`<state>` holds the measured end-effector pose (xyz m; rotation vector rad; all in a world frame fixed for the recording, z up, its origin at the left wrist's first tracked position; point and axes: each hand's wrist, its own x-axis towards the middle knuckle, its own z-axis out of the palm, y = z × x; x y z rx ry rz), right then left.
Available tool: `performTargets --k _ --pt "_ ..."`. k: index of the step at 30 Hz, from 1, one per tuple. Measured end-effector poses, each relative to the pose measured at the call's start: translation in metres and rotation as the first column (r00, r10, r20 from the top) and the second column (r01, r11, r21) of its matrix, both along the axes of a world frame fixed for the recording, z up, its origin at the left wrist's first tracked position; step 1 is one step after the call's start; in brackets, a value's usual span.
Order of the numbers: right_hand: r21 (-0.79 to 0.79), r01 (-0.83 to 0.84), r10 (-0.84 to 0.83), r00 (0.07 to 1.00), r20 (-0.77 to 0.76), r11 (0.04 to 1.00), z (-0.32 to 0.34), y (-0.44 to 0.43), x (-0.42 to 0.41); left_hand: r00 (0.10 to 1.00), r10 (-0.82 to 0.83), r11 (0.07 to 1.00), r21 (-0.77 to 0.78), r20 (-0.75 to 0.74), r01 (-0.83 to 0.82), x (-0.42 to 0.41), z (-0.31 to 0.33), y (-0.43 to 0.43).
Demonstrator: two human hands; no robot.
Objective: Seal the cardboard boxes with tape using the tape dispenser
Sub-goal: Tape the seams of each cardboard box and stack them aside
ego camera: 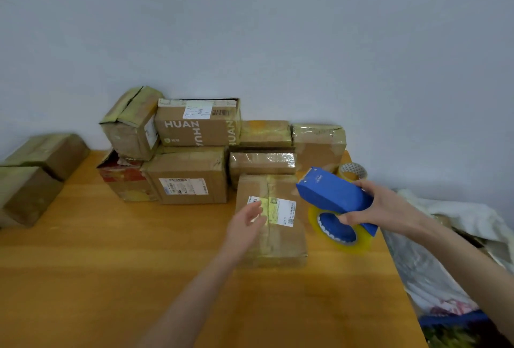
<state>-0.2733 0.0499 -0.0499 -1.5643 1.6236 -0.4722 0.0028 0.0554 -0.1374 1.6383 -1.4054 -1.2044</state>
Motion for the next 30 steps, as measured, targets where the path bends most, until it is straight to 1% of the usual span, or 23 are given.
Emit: performTargets --k 2,4,6,8,11,13,18,24,26,30 --pt "0.02 0.004 -0.006 0.998 0.066 1.0 0.008 0.004 0.005 0.989 0.074 0.995 0.077 -0.13 -0.064 0.003 0.009 -0.001" --pt "0.044 0.001 -0.008 0.986 0.164 0.999 0.013 0.009 0.009 0.949 0.136 0.979 0.188 -0.286 -0.083 0.005 0.015 0.002" --pt "0.051 -0.033 0.021 0.976 0.216 0.998 0.017 0.011 0.011 0.889 0.168 0.957 0.288 -0.425 -0.043 0.005 0.023 0.005" --pt "0.056 -0.092 0.077 0.97 0.23 0.994 0.019 0.013 0.014 0.864 0.154 0.943 0.332 -0.479 0.016 0.005 0.029 0.006" --pt "0.057 -0.17 0.154 0.965 0.215 0.984 0.019 0.013 0.022 0.86 0.087 0.94 0.328 -0.502 0.097 0.006 0.038 0.008" --pt "0.052 -0.21 0.196 0.961 0.196 0.976 0.018 0.013 0.03 0.857 0.091 0.937 0.335 -0.507 0.099 0.009 0.043 0.009" --pt "0.045 -0.268 0.258 0.953 0.156 0.962 0.01 0.011 0.045 0.876 0.159 0.951 0.309 -0.455 -0.012 0.02 0.037 0.006" --pt "0.016 -0.313 0.309 0.945 0.104 0.95 0.004 0.012 0.05 0.882 0.181 0.941 0.336 -0.435 -0.028 0.026 0.032 0.009" --pt "0.004 -0.321 0.32 0.945 0.066 0.947 0.001 0.012 0.052 0.895 0.187 0.939 0.341 -0.404 -0.042 0.025 0.03 0.01" --pt "-0.034 -0.342 0.341 0.94 -0.022 0.939 -0.004 0.014 0.058 0.906 0.239 0.94 0.315 -0.35 -0.127 0.022 0.026 0.01"
